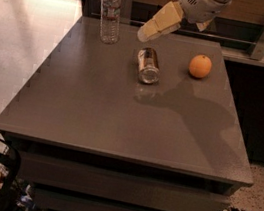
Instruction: Place orange can upright
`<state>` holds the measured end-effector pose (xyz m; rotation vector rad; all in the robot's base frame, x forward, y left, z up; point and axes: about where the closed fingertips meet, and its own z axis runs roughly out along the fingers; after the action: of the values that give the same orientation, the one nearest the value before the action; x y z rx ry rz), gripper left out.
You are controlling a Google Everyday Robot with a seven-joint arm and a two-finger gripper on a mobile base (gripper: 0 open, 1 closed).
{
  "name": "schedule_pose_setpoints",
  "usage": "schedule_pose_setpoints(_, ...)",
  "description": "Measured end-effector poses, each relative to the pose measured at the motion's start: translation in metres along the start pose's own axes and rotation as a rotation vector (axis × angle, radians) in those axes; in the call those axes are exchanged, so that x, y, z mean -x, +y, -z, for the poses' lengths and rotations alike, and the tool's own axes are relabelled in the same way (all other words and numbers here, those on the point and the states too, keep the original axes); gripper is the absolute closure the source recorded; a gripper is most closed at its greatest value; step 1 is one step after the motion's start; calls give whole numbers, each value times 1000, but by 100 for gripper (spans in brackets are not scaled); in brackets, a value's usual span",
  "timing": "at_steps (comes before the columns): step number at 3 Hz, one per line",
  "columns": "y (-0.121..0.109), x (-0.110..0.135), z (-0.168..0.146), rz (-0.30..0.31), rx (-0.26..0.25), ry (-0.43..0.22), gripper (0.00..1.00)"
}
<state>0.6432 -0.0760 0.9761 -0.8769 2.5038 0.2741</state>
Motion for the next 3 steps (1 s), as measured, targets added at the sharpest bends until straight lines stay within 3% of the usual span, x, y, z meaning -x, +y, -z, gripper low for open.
schedule_pose_setpoints(2,0,23,-57,-93,-47,146,0)
schedule_pose_setpoints(3,5,22,-79,-143,-38,187,0)
